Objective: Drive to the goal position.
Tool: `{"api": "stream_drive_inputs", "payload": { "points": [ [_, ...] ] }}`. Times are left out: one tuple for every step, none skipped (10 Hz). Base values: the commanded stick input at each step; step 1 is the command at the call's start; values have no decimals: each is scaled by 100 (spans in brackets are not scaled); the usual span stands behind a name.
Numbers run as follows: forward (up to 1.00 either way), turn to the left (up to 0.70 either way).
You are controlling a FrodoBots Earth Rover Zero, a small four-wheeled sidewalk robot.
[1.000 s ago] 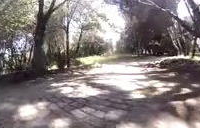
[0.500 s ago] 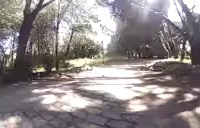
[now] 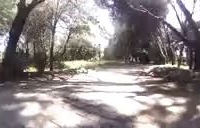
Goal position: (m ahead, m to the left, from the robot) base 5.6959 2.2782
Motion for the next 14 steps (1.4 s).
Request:
{"api": "stream_drive_inputs", "payload": {
  "points": [
    [85, 0],
    [85, 0],
    [85, -19],
    [85, -32],
    [85, -33],
    [85, -29],
    [85, 0],
    [85, 0],
    [85, 0],
    [85, 0],
    [85, 0],
    [85, 0],
    [85, -3],
    [85, -34]
  ]
}}
